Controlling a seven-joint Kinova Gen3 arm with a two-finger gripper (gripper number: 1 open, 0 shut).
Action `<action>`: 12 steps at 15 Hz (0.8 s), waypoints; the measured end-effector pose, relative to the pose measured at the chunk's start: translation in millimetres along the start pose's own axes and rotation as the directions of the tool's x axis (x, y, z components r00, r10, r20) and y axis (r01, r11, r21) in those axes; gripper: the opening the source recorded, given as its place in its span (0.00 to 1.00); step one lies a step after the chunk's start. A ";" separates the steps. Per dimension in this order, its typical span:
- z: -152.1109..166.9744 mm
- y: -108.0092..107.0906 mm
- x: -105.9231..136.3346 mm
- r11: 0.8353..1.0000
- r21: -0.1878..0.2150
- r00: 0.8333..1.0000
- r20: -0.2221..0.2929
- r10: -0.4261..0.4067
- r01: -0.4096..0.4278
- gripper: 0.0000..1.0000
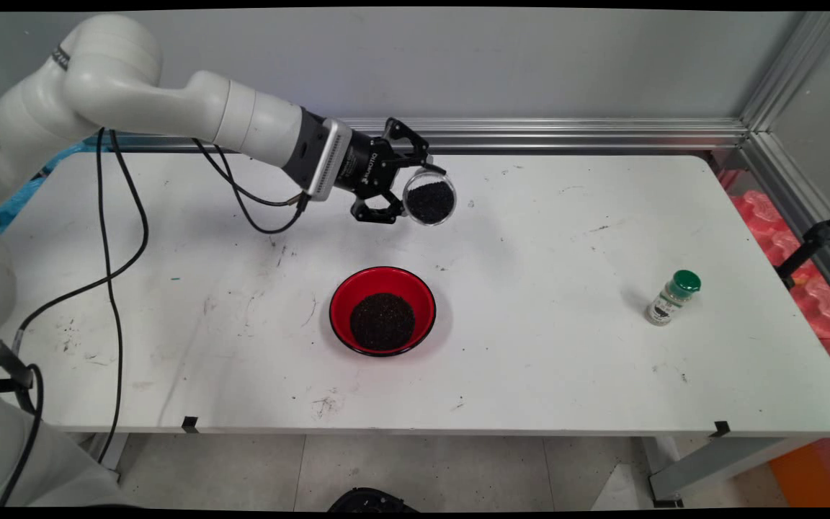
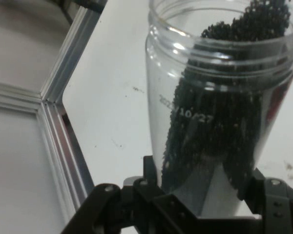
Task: Pour the black seasoning powder in the red bowl
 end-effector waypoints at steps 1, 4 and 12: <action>0.8 -0.8 -0.1 1.000 -0.002 1.000 -0.005 -0.017 0.017 0.00; 5.0 -4.3 -0.6 0.994 -0.014 0.994 -0.026 -0.105 0.105 0.00; 15.1 -7.2 -1.6 0.968 -0.049 0.968 -0.049 -0.247 0.245 0.00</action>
